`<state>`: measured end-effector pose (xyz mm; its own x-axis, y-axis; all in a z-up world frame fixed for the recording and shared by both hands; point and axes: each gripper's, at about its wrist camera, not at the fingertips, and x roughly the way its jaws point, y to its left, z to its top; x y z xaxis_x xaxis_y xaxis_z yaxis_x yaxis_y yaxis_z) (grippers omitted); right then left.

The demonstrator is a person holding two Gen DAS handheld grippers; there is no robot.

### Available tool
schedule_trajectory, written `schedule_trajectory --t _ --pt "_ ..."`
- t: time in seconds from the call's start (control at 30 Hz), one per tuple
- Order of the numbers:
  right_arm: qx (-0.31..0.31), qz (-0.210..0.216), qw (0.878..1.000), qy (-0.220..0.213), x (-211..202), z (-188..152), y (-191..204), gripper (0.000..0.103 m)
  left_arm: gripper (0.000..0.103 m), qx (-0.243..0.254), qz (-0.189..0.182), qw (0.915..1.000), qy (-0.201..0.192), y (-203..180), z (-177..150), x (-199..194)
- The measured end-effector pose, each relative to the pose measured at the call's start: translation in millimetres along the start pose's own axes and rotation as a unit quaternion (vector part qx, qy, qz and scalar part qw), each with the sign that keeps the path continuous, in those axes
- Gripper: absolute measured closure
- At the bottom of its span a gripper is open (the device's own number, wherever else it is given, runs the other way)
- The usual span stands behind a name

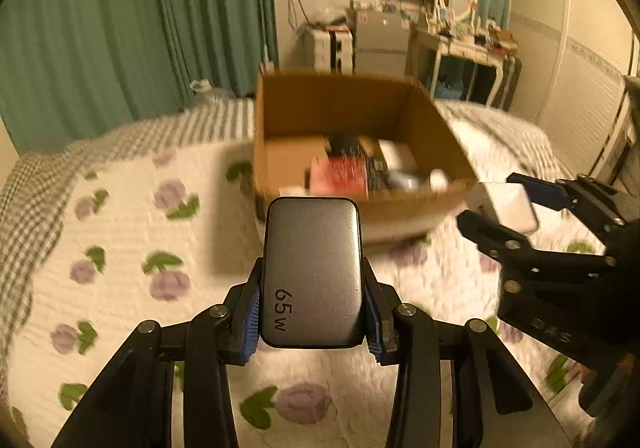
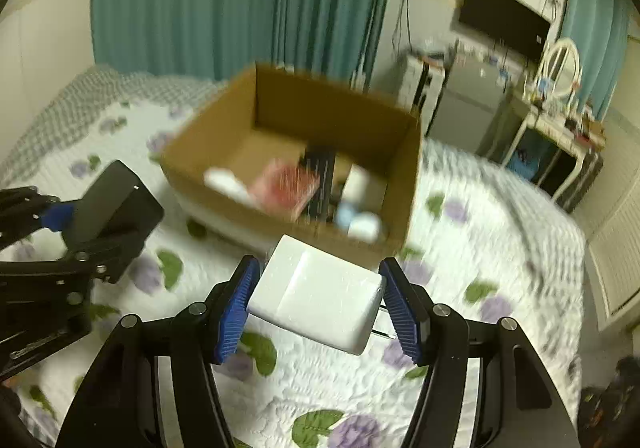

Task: Organize rigid objects
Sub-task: 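Lower both chargers into the box and open both tools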

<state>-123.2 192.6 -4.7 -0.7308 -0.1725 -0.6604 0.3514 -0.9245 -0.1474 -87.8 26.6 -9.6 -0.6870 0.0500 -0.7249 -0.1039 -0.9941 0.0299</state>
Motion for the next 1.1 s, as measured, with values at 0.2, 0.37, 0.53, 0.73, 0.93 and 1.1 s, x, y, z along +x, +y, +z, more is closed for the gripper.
schedule_trajectory --t 0.2,0.37,0.53,0.73,0.93,1.1 --pt "-0.005 0.001 0.998 -0.059 -24 54 -7 0.041 0.061 0.004 0.002 0.999 -0.045 4 54 -15" --pt "0.001 0.004 0.997 -0.08 -5 94 -19 0.041 0.061 0.009 -0.003 0.9976 -0.069 6 97 4" --pt "0.012 0.002 0.997 -0.082 36 116 -41 0.041 0.061 0.03 -0.024 0.9977 -0.055 -2 123 60" --pt "0.031 0.018 0.998 -0.041 99 102 -63 0.041 0.061 0.058 -0.022 0.998 -0.016 -18 117 127" --pt "0.029 0.019 0.999 -0.011 132 90 -71 0.041 0.06 0.057 -0.004 0.9984 0.002 -20 109 151" --pt "0.039 0.017 0.999 -0.01 132 85 -76 0.041 0.055 0.065 0.01 0.9975 -0.026 -26 104 139"
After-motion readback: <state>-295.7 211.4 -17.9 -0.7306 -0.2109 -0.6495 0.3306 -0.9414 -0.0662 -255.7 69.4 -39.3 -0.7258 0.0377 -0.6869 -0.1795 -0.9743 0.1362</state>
